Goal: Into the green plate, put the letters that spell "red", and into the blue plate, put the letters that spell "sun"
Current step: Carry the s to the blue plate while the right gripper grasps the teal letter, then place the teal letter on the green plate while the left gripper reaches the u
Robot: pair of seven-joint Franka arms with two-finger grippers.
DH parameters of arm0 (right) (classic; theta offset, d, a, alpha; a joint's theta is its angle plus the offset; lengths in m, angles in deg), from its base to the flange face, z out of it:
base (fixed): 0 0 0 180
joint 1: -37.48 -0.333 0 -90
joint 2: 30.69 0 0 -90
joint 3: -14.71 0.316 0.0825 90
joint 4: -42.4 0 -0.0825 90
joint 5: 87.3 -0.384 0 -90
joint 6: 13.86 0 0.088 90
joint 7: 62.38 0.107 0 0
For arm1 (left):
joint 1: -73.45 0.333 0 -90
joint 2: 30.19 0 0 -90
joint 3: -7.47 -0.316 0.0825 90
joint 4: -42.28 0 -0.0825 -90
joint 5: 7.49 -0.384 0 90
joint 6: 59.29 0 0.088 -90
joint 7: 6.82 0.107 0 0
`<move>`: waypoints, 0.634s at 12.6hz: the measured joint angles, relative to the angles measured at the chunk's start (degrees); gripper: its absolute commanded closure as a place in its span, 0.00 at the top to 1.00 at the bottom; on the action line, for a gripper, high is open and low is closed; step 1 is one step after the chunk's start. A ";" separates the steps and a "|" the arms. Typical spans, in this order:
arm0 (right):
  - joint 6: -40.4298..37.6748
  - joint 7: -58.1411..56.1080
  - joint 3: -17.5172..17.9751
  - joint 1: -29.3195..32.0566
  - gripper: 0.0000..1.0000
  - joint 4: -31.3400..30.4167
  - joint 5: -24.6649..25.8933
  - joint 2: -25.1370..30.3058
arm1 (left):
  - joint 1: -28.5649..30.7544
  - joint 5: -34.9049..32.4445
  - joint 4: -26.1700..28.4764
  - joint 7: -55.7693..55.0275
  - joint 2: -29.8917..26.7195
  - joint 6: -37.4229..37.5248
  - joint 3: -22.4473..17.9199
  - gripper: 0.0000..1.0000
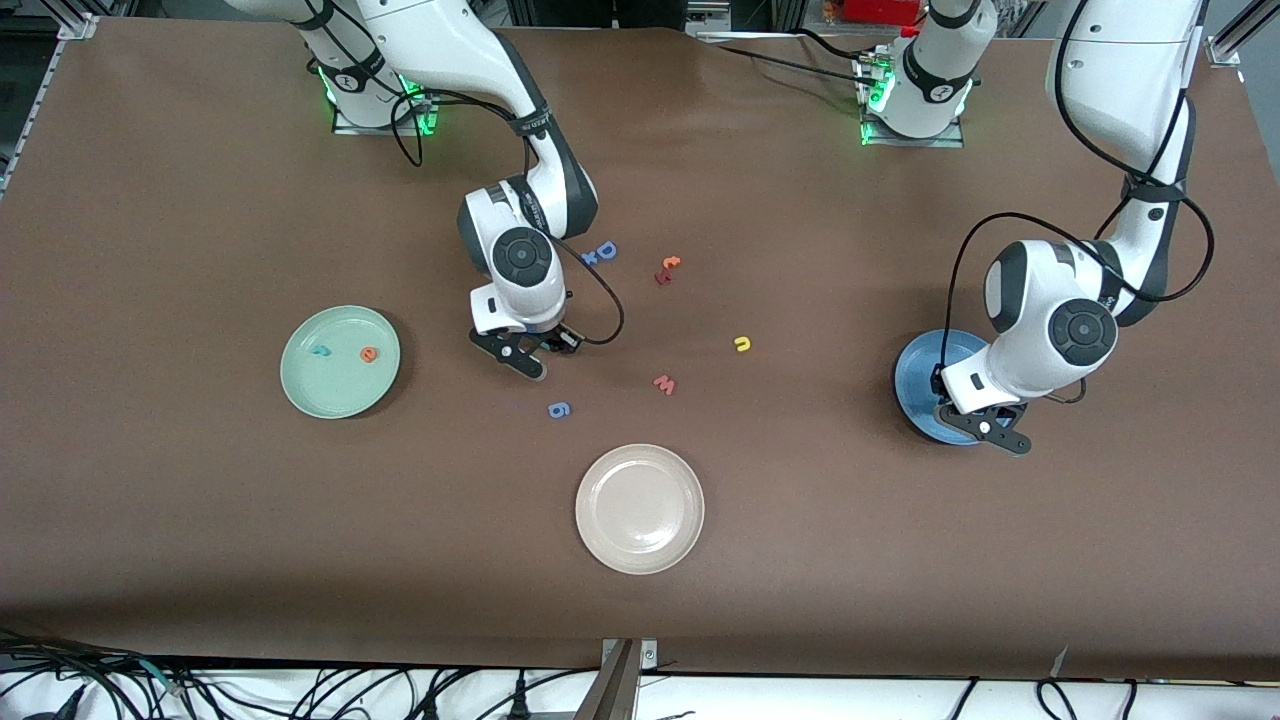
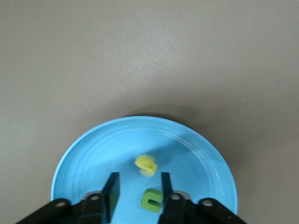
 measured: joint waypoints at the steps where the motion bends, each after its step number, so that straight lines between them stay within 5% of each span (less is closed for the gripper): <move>1: -0.17 -1.61 -0.51 -0.03 0.13 0.23 0.02 0.25 | -0.01 0.02 0.00 -0.19 0.00 0.00 0.11 0.91; 4: -6.08 -14.21 -6.66 -0.01 0.13 0.94 0.03 2.55 | -0.10 0.47 -0.01 -7.17 -0.08 0.18 2.18 0.91; 8: -14.70 -35.07 -16.78 0.43 0.13 0.77 0.02 4.82 | -3.07 0.62 -0.15 -29.82 -0.24 1.58 8.45 0.91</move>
